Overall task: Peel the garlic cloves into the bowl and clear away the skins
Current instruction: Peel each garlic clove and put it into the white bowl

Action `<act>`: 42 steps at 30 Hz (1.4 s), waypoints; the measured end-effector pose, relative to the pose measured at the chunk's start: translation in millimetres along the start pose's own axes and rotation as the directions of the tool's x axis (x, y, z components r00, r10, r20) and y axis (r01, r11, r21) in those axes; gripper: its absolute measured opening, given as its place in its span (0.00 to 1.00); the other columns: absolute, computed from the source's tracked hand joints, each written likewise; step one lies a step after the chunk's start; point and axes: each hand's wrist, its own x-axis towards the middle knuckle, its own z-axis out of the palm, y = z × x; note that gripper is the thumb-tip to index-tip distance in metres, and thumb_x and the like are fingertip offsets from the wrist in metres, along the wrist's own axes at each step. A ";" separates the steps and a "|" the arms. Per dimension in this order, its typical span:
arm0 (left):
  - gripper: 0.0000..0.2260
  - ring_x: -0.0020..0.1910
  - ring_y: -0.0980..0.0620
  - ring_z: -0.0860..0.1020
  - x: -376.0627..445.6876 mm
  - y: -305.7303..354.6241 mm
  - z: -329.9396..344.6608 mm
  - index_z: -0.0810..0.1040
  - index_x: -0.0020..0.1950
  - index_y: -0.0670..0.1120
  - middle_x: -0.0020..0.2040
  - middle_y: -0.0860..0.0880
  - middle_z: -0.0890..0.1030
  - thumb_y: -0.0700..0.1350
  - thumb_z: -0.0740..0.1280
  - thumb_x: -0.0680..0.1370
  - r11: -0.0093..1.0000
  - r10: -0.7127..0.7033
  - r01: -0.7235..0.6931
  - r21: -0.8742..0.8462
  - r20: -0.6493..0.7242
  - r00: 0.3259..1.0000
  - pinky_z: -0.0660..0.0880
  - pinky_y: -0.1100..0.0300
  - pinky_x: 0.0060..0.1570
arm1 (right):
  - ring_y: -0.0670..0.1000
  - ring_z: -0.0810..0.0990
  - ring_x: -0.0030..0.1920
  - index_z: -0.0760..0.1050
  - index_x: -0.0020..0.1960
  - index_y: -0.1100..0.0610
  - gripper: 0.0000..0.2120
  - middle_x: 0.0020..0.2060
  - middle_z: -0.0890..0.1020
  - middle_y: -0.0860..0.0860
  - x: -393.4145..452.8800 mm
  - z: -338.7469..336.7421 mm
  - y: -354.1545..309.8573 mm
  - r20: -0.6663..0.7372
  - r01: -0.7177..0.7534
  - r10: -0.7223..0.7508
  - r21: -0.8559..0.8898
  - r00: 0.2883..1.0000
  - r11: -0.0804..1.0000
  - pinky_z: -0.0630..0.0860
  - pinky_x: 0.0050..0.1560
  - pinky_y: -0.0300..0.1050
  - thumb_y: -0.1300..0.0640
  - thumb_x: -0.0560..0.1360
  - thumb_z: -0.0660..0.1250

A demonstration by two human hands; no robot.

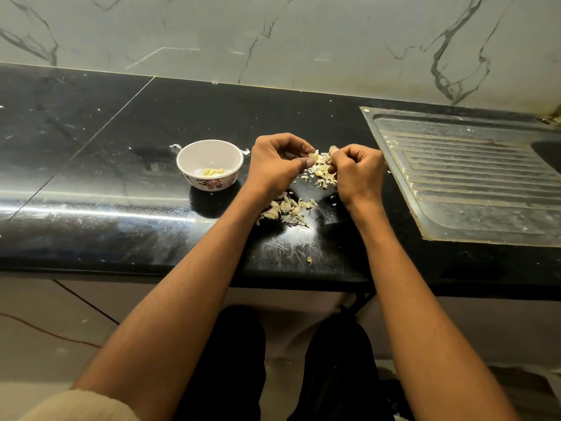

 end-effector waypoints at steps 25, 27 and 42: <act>0.10 0.38 0.52 0.83 -1.4 2.3 0.4 0.83 0.42 0.43 0.41 0.42 0.86 0.31 0.78 0.69 0.999 -0.020 0.021 0.043 -0.020 1.000 0.83 0.55 0.41 | 0.47 0.73 0.29 0.73 0.32 0.56 0.08 0.28 0.77 0.48 -5.0 -4.5 1.7 0.053 0.194 -0.188 -0.345 0.981 0.918 0.69 0.30 0.40 0.61 0.66 0.71; 0.09 0.38 0.52 0.83 -1.6 2.2 0.0 0.83 0.42 0.43 0.41 0.41 0.86 0.31 0.78 0.70 0.999 -0.023 0.024 0.044 -0.020 1.000 0.83 0.54 0.41 | 0.45 0.73 0.28 0.75 0.33 0.56 0.06 0.27 0.78 0.48 -5.1 -5.0 1.9 0.072 0.198 -0.185 -0.336 0.980 0.921 0.69 0.30 0.38 0.62 0.66 0.71; 0.09 0.36 0.52 0.81 -0.2 1.3 0.6 0.83 0.42 0.43 0.42 0.39 0.86 0.30 0.78 0.70 0.998 -0.033 0.035 0.058 -0.028 0.999 0.82 0.55 0.40 | 0.44 0.84 0.41 0.85 0.58 0.46 0.21 0.45 0.85 0.43 -1.4 -4.2 5.3 0.095 0.155 -0.134 -0.263 0.986 0.952 0.84 0.43 0.46 0.65 0.70 0.76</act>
